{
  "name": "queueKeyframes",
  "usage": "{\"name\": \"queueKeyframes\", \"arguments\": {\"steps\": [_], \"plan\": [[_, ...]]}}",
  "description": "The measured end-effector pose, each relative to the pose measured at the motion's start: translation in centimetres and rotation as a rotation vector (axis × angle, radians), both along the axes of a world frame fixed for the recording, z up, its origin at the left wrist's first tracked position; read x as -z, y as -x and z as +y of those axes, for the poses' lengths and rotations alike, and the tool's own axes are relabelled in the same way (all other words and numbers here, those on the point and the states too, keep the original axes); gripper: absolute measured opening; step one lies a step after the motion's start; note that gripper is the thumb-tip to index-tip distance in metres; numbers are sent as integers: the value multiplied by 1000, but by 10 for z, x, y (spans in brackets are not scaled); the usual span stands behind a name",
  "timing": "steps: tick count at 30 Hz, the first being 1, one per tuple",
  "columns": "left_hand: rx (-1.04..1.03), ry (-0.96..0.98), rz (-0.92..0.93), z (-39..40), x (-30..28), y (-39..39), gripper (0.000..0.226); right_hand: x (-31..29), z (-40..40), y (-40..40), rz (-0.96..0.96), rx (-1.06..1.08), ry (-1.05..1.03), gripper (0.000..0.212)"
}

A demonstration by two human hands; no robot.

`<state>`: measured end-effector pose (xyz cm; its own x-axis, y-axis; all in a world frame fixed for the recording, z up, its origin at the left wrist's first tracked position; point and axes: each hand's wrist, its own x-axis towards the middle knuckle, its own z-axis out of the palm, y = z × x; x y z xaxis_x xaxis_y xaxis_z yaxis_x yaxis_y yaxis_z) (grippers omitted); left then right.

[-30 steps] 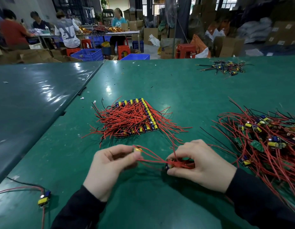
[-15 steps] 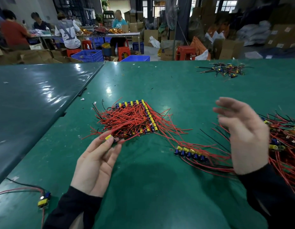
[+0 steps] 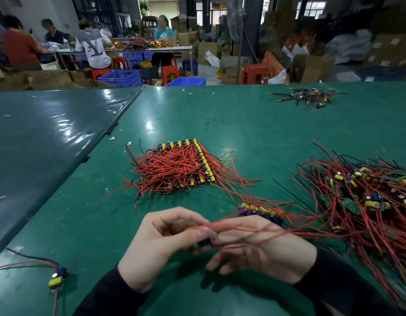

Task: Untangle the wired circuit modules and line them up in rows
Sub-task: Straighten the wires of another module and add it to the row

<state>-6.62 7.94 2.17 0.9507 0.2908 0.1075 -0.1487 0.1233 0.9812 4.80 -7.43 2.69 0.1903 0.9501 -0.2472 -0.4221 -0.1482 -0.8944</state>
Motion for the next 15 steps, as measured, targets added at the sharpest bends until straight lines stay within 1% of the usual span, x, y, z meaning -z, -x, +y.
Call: {"name": "queueKeyframes", "arguments": {"steps": [2, 5, 7, 9, 13, 14, 15], "plan": [[-8, -81, -23, 0, 1, -1, 14, 1, -1, 3, -9, -23, -35, 32], [6, -192, -51, 0, 4, -1, 13, 4, 1, 6, -87, 0, -32, 45], [20, -239, -34, -1, 7, -1, 15, 5, 3, 8, -156, 20, -24, 47], [17, -258, -6, -3, 9, -1, 16, 5, 4, 10, -219, 23, -10, 42], [5, -289, -14, -3, 8, -2, 12, 2, 3, 12, -304, 50, 22, 14], [4, -292, -20, -3, 8, -2, 10, 0, 3, 11, -315, 43, 27, 12], [0, -299, -22, -2, 8, -2, 10, -1, 3, 11, -318, 18, 34, 15]]}}
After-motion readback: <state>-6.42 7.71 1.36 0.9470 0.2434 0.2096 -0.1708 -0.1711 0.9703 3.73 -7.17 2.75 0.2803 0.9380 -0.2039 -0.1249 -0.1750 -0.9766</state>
